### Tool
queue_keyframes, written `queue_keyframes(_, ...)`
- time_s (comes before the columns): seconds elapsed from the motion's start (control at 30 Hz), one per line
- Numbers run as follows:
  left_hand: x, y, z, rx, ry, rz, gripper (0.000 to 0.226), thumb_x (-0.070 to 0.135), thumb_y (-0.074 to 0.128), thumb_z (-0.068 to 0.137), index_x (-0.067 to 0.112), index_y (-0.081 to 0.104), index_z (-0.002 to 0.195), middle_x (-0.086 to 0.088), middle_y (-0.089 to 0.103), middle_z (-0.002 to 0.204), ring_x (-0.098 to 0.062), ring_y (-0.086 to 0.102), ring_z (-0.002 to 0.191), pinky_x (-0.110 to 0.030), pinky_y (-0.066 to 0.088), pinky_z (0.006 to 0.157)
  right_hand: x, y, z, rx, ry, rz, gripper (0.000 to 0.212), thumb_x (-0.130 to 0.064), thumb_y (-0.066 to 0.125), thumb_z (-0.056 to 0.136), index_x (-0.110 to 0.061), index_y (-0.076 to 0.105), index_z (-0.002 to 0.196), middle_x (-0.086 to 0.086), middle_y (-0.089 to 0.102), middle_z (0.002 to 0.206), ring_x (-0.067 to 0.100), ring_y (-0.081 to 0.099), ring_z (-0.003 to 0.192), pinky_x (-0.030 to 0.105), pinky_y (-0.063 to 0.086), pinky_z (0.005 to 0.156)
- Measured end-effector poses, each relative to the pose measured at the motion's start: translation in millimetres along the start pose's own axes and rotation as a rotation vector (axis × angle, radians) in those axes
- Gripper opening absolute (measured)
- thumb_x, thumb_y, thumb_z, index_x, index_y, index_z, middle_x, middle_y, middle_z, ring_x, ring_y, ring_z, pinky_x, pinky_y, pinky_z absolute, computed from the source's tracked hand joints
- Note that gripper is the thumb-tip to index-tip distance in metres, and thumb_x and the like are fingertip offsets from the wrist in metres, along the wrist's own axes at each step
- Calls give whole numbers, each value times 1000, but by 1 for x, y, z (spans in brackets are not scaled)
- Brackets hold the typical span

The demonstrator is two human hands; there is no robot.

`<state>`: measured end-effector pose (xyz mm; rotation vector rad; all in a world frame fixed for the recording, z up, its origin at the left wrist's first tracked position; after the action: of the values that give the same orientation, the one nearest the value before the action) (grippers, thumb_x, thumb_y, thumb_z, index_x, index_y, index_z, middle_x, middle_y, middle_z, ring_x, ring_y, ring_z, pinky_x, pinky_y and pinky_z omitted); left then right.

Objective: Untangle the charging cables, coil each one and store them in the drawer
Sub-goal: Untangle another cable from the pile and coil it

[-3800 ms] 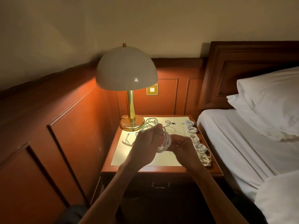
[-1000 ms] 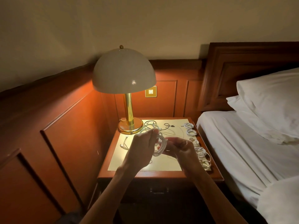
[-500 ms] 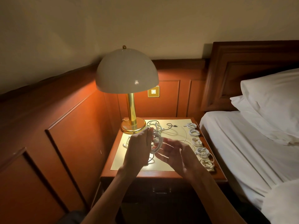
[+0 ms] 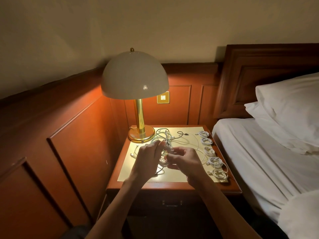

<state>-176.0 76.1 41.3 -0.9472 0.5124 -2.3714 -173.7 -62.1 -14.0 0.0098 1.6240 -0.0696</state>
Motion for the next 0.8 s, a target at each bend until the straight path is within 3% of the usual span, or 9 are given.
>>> queue_keyframes(0.03, -3, 2, -2, 2, -40, 0, 25, 19, 47, 104, 7, 62, 87, 19, 54, 68, 7, 59, 57, -4, 35, 48, -7, 0, -1, 21, -106, -193, 7, -11, 71, 85, -11, 72, 92, 11, 75, 85, 26, 75, 77, 39, 63, 73)
queue_keyframes(0.13, -22, 16, -9, -72, -272, -64, 28, 23, 42, 105, 17, 54, 81, 17, 52, 64, 3, 59, 55, -5, 37, 48, -12, 17, -5, 40, -322, -638, 24, -17, 55, 93, -6, 68, 111, 9, 72, 83, 20, 70, 72, 43, 59, 70)
queue_keyframes(0.27, -65, 51, -23, -191, -620, -338, 42, 37, 32, 106, 11, 63, 97, 4, 57, 69, -13, 57, 62, -29, 46, 58, 7, 21, 4, 130, -259, -779, 41, -16, 36, 103, -9, 45, 143, 8, 67, 91, 14, 61, 70, 22, 46, 55)
queue_keyframes(0.33, -70, 59, -27, -177, -727, -455, 44, 30, 29, 107, 4, 63, 102, -1, 53, 67, -15, 52, 61, -28, 41, 56, 13, 22, 6, 149, -252, -803, 38, -17, 39, 102, -10, 49, 138, 10, 69, 103, 18, 63, 82, 24, 50, 64)
queue_keyframes(0.4, -69, 64, -30, -166, -803, -525, 46, 25, 26, 108, 6, 66, 95, -2, 51, 63, -14, 49, 58, -25, 38, 53, 13, 22, 5, 178, -263, -860, 31, -15, 41, 100, -8, 53, 128, 12, 67, 109, 23, 65, 92, 27, 53, 74)
queue_keyframes(0.5, -74, 70, -36, -205, -939, -576, 48, 30, 28, 105, 10, 68, 88, -2, 51, 59, -18, 46, 61, -31, 36, 60, 7, 25, -2, 239, -344, -987, 21, -12, 36, 99, -9, 53, 110, 11, 67, 98, 24, 67, 86, 28, 51, 68)
queue_keyframes(0.57, -81, 74, -39, -265, -1005, -590, 50, 45, 37, 100, 10, 69, 88, -2, 49, 59, -17, 43, 62, -34, 34, 65, 6, 32, -7, 233, -445, -1049, 18, -18, 38, 100, -11, 53, 103, 10, 67, 87, 23, 69, 75, 29, 55, 61)
queue_keyframes(0.67, -85, 79, -42, -361, -1021, -552, 53, 63, 65, 81, 11, 72, 89, -1, 59, 66, -17, 51, 65, -32, 40, 68, 18, 29, -4, 197, -446, -1024, 23, -30, 49, 98, -11, 59, 90, 6, 68, 74, 21, 68, 64, 35, 58, 56)
queue_keyframes(0.8, -100, 75, -39, -297, -1003, -420, 37, 48, 80, 73, 16, 68, 60, 6, 56, 51, -10, 50, 52, -24, 37, 55, 21, 36, 2, 101, -446, -987, 37, -32, 35, 105, -12, 64, 93, 7, 67, 74, 23, 63, 62, 39, 52, 57)
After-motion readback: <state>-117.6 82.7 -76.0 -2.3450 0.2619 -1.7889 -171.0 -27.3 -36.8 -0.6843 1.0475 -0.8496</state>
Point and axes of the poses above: each hand's wrist, its own z-axis towards the middle knuckle, its own y-axis out of the palm, x = y × z, the point moved 10 cm from there along z, towards the middle knuckle
